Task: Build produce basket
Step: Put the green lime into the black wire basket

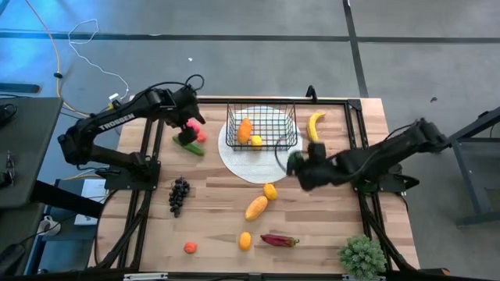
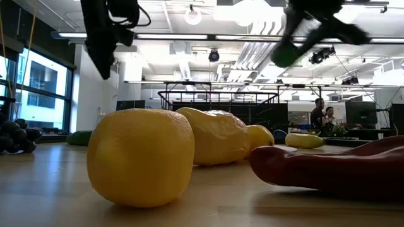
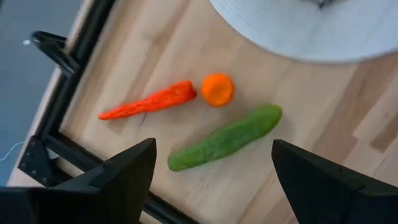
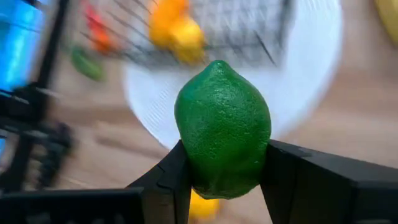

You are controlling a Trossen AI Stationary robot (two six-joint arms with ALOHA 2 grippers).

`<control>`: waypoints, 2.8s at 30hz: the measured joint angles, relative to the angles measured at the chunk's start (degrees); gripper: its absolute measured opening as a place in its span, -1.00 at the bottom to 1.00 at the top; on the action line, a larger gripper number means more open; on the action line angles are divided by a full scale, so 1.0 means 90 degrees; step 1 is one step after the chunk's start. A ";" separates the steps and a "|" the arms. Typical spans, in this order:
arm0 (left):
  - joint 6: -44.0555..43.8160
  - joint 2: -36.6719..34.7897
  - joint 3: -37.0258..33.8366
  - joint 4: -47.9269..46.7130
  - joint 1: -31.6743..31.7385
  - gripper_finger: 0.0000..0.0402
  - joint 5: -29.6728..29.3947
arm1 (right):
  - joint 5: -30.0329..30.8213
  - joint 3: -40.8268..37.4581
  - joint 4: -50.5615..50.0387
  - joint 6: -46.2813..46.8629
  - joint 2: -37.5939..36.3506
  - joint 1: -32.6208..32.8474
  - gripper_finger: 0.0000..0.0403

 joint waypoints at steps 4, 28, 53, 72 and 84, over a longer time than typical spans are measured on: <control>0.0605 0.0000 -0.0313 -0.0002 0.0017 0.54 0.0004 | 0.0282 0.0000 0.0950 -0.2012 -0.0390 -0.0800 -0.42; 0.3335 0.0233 -0.1559 0.1060 -0.0359 0.54 0.0348 | -0.3388 0.0007 0.3837 -0.6342 0.1017 -0.4329 -0.41; 0.2587 0.2285 -0.1556 0.1061 -0.0841 0.54 -0.0622 | -0.5042 0.0005 0.4082 -0.6159 0.1969 -0.4822 -0.18; 0.2287 0.2946 -0.1556 0.1081 -0.0841 0.16 -0.0648 | -0.5151 0.0005 0.4554 -0.6690 0.1969 -0.4999 -0.16; 0.2337 0.2946 -0.1553 0.1081 -0.0841 -0.36 -0.0529 | -0.5160 0.0005 0.4938 -0.7683 0.1969 -0.5017 -0.14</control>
